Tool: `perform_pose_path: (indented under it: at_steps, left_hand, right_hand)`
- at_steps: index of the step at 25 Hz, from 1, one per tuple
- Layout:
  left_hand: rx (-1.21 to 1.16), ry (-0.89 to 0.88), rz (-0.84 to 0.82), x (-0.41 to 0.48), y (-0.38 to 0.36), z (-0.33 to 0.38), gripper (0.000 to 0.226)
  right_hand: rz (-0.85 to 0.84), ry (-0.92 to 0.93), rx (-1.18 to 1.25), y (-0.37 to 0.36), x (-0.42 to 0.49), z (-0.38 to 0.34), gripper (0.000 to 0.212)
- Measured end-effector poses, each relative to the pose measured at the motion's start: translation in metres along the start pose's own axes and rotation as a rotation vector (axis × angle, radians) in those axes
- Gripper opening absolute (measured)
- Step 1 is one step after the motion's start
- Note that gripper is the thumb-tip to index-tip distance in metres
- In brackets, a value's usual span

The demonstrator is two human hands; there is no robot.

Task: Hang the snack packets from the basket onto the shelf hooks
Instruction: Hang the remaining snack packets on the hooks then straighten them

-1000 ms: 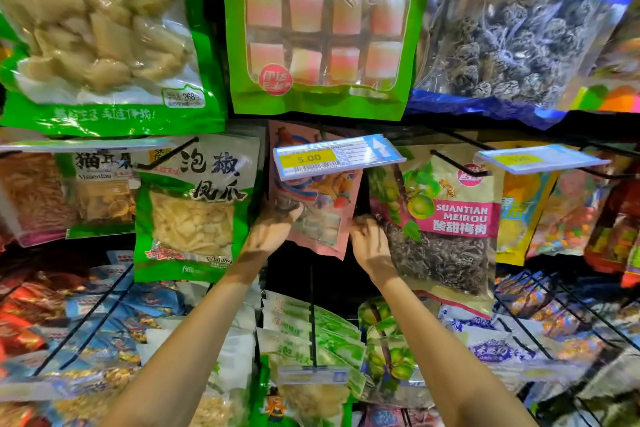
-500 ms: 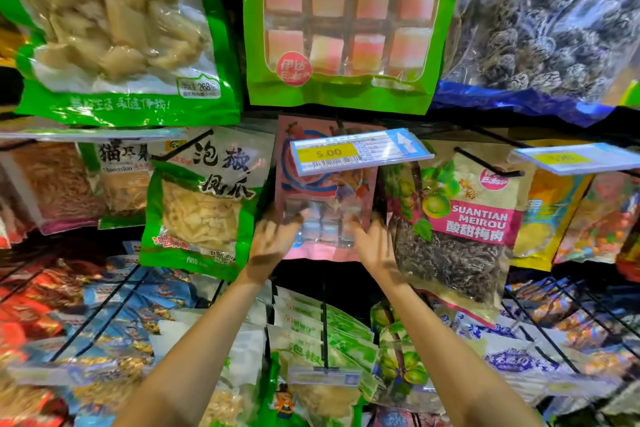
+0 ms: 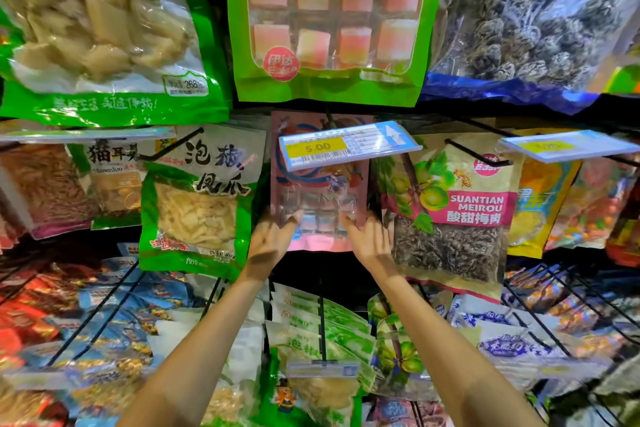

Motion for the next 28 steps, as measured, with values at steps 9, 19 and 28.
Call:
perform_pose_path:
  at_steps: [9,19,28]
  left_hand:
    - [0.186,0.005,-0.013,-0.006,0.000,0.013,0.058]
    - [0.315,0.061,-0.043,-0.026,0.011,0.009,0.061]
    - [0.765,-0.026,-0.088,-0.065,0.012,0.012,0.047]
  right_hand:
    - [0.054,-0.058,-0.117,0.003,0.000,-0.009,0.046]
    - [-0.286,-0.035,-0.348,0.004,-0.013,-0.010,0.039]
    - [-0.419,0.255,-0.679,-0.002,-0.044,-0.033,0.049]
Point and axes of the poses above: each hand's wrist, its own x-axis towards the middle knuckle, its own y-axis out of the back of the hand, z = x × y, the point moved 6 cm from there along x, towards the middle knuckle, and after that the axes turned 9 degrees about y, right-handed, at the moved point
